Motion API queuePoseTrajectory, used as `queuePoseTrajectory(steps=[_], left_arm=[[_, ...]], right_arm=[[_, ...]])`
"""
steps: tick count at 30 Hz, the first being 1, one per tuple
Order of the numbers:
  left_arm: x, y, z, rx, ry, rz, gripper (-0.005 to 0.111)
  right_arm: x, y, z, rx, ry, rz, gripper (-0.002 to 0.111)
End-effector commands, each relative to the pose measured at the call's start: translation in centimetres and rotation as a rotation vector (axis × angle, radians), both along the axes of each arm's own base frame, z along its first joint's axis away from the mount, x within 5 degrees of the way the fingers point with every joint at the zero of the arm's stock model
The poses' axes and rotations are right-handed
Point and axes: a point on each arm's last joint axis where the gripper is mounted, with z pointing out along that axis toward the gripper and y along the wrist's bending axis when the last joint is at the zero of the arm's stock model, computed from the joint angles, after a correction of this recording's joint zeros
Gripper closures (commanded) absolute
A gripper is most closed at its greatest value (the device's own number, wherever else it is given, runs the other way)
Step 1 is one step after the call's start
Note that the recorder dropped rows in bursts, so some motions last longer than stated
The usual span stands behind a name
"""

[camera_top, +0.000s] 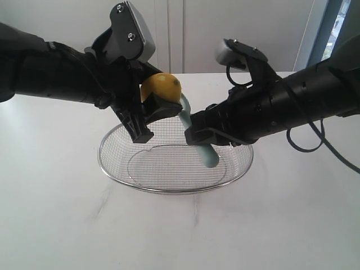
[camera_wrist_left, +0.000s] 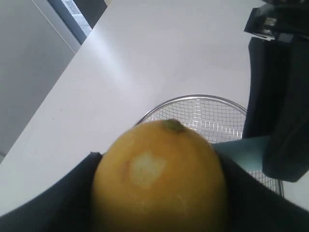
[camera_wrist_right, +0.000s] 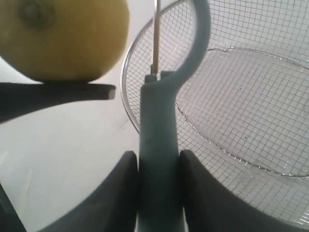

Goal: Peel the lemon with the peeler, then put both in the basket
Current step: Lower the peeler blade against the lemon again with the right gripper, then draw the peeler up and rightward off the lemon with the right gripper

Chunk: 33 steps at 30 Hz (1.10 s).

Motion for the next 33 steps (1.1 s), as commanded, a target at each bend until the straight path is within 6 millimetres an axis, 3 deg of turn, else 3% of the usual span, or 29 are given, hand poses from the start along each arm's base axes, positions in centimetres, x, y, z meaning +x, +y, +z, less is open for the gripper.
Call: queuePoseTrajectory(steps=[1, 23, 33], left_arm=[[-0.2, 0.0, 0.1, -0.019, 0.018, -0.001, 0.107], [-0.2, 0.0, 0.1, -0.019, 0.018, -0.001, 0.107], [-0.2, 0.0, 0.1, -0.019, 0.018, -0.001, 0.107]], right_arm=[[-0.2, -0.2, 1.2, 0.019, -0.038, -0.013, 0.108], [-0.8, -0.6, 3.0, 0.036, -0.112, -0.035, 0.108], [-2.1, -1.3, 5.2, 0.042, -0.203, -0.032, 0.108]])
